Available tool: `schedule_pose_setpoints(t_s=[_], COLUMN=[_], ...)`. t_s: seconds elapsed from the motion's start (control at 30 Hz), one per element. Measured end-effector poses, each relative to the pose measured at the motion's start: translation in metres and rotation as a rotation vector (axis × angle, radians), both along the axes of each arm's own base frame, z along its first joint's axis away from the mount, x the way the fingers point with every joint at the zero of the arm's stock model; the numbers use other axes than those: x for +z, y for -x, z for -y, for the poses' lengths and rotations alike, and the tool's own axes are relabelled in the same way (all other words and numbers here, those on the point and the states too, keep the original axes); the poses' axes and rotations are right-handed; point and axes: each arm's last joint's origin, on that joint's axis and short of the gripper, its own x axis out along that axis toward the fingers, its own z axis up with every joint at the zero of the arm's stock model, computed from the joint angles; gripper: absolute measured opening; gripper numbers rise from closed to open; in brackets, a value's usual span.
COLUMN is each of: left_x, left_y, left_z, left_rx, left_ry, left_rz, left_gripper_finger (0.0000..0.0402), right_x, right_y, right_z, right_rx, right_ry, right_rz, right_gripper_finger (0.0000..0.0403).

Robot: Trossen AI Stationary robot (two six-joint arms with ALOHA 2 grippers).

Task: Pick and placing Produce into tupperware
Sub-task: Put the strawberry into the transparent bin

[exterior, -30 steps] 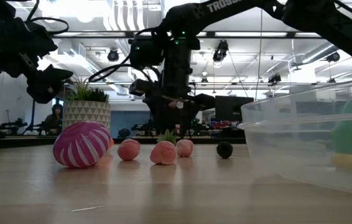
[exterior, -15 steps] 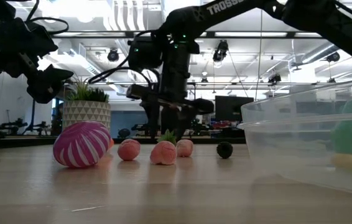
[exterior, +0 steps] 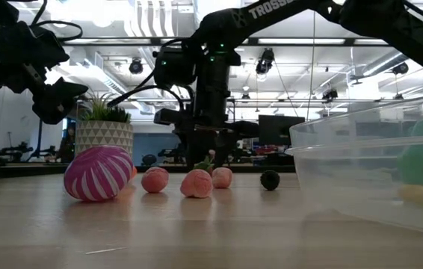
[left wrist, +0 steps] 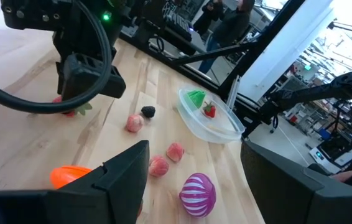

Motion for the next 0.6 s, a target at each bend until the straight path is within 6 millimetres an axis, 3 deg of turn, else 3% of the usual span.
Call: schedule_pose_setpoints(t_s=[0.3, 0.6], left_x=[-0.0006, -0.0007], left_y=[0.0, 0.0], left_z=[0.0001, 0.0001], left_rx=[-0.007, -0.007], left_ry=[-0.023, -0.025], left_rz=[0.001, 0.0], left_gripper_finger=[0.024, 0.024], right_x=[-0.0027, -0.0079], right_y=[0.001, 0.0038], right_z=[-0.0025, -0.0029], right_rx=[-0.006, -0.003], right_ry=[-0.01, -0.011], right_rz=[-0.009, -0.028], right_gripper_finger=[0.0215, 0.0179])
